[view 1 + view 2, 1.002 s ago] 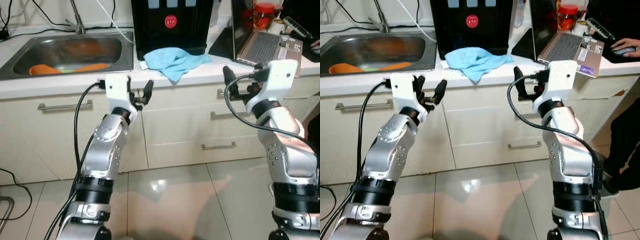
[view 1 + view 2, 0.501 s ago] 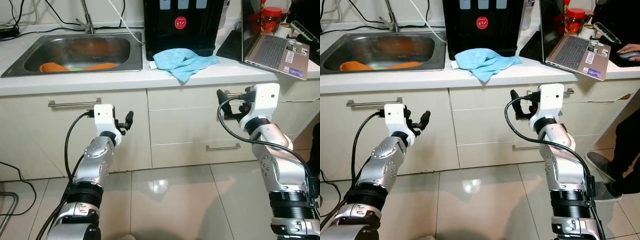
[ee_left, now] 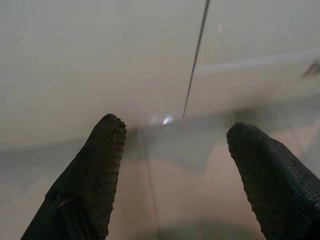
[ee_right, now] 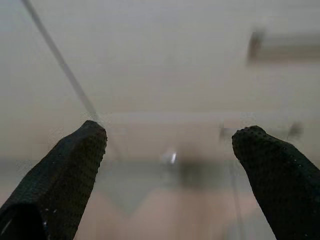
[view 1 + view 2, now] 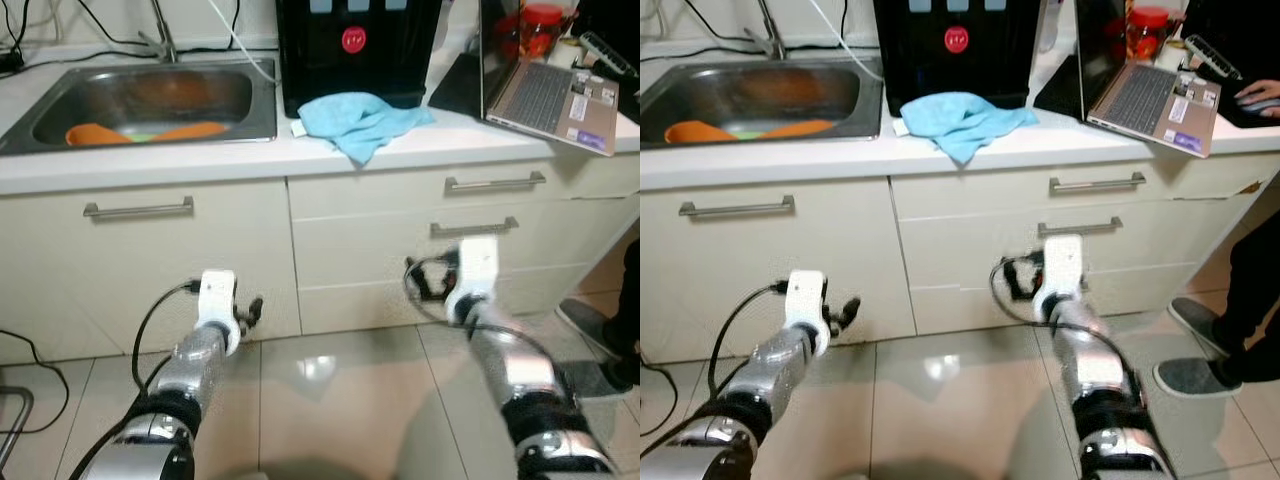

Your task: Kitchen organization

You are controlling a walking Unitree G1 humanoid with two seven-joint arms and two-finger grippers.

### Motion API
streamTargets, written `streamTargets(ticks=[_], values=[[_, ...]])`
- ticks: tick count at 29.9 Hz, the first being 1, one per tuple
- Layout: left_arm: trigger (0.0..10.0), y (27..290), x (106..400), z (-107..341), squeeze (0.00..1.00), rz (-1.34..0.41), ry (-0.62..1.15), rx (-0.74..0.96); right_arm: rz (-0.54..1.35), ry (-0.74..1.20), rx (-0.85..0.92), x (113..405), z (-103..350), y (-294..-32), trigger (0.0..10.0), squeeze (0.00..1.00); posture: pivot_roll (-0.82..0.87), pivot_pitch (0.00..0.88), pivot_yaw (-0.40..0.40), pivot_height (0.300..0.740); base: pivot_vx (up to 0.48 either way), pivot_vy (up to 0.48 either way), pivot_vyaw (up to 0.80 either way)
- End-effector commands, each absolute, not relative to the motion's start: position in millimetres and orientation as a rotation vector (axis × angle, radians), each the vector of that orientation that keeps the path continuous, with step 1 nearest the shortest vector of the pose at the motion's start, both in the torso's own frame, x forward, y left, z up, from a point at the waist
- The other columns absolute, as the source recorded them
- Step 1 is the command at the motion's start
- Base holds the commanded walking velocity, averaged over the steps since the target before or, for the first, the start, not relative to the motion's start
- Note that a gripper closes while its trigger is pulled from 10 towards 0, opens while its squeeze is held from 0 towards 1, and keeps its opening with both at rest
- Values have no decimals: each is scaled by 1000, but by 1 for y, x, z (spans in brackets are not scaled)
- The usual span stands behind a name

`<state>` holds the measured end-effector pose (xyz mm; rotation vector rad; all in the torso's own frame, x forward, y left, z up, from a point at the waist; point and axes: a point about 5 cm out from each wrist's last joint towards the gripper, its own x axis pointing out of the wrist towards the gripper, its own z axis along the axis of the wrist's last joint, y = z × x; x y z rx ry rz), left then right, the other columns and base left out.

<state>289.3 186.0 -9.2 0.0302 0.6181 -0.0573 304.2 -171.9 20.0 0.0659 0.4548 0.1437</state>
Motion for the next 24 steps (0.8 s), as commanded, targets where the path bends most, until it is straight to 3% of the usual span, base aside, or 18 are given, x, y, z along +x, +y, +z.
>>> streamTargets(ticks=[1,5,9,14,15,17,20,21,22,23,24], values=[[10000,192,283,-14,0,-47,636,65,128,446,62,307,20,-173,10000,929,21,33,49,740,0,0,0],[10000,199,263,-31,0,-26,734,52,82,583,120,287,-9,-172,10000,906,34,39,48,740,0,0,0],[10000,201,251,-42,0,-34,795,116,55,705,129,265,-33,-171,10000,706,31,43,39,740,0,0,0],[10000,200,237,-52,0,-43,843,123,27,794,186,245,-49,-168,10000,627,22,42,34,740,0,0,0],[10000,199,234,-54,0,-40,852,117,22,812,195,241,-52,-168,10000,502,22,42,32,740,0,0,0],[10000,198,230,-57,0,-41,866,117,7,837,218,235,-57,-167,10000,353,22,42,32,740,0,0,0],[10000,197,227,-59,0,-44,873,115,9,852,235,231,-60,-165,10000,286,21,44,28,740,0,0,0],[10000,197,225,-60,0,-47,876,114,16,858,236,229,-61,-162,10000,122,19,43,29,740,0,0,0],[10000,196,225,-60,0,-49,879,113,21,861,236,228,-62,-161,10000,122,19,43,29,740,0,0,0],[10000,196,224,-61,0,-50,882,112,19,870,242,226,-63,-160,10000,0,18,42,29,740,0,0,0],[10000,196,223,-61,0,-51,885,112,14,876,247,225,-64,-160,10000,0,16,42,30,740,0,0,0]])
